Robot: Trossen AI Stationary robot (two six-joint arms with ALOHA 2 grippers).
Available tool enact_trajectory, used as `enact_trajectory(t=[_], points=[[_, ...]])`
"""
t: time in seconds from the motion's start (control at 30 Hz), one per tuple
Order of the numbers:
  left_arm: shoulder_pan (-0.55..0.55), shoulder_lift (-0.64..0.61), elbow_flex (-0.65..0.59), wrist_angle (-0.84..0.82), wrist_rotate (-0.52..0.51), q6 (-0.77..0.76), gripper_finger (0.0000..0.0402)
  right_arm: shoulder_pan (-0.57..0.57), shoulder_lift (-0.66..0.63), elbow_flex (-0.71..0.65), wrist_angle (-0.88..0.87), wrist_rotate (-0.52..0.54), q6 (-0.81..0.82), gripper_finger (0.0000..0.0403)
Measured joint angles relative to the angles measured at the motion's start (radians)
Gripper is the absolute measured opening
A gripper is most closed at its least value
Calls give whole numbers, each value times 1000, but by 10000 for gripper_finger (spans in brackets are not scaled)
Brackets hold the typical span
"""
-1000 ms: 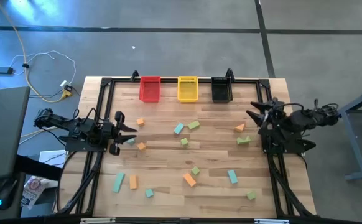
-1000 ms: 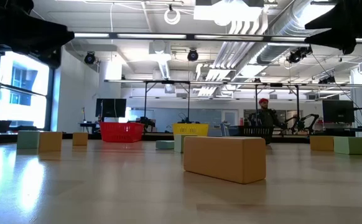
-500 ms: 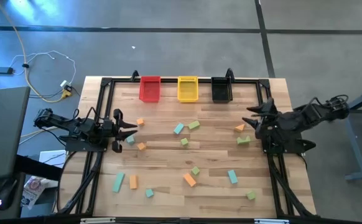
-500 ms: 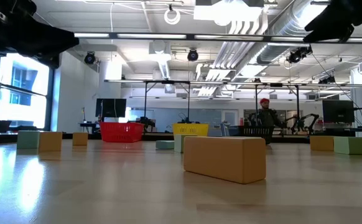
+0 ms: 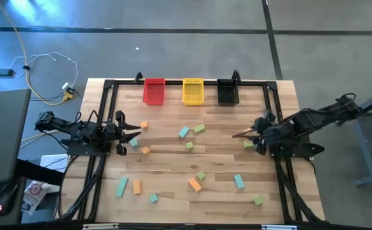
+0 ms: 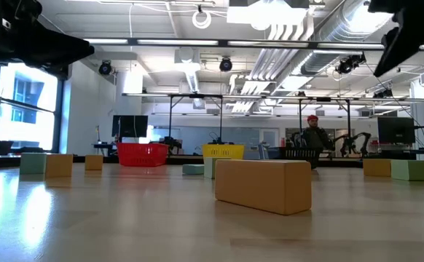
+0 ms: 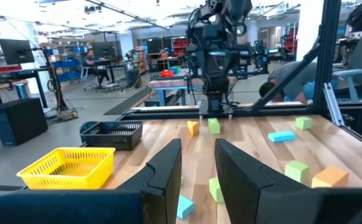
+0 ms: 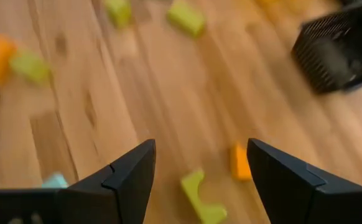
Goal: Sort & place blocks by color
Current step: Put the green block into the black bin
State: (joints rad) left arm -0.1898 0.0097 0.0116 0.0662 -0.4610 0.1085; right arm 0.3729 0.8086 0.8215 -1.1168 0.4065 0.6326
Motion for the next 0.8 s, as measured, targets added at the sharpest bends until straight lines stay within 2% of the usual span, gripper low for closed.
enact_trajectory(t=[0.3, 0.6, 0.8], points=[[0, 0, 0, 1, 0, -2, 87, 0, 206, -2, -63, -123, -45, 240], [0, 0, 0, 1, 0, -2, 87, 0, 395, -2, -62, -130, -140, 240], [0, 0, 0, 1, 0, -1, 87, -9, 521, -2, -62, -179, -214, 240]])
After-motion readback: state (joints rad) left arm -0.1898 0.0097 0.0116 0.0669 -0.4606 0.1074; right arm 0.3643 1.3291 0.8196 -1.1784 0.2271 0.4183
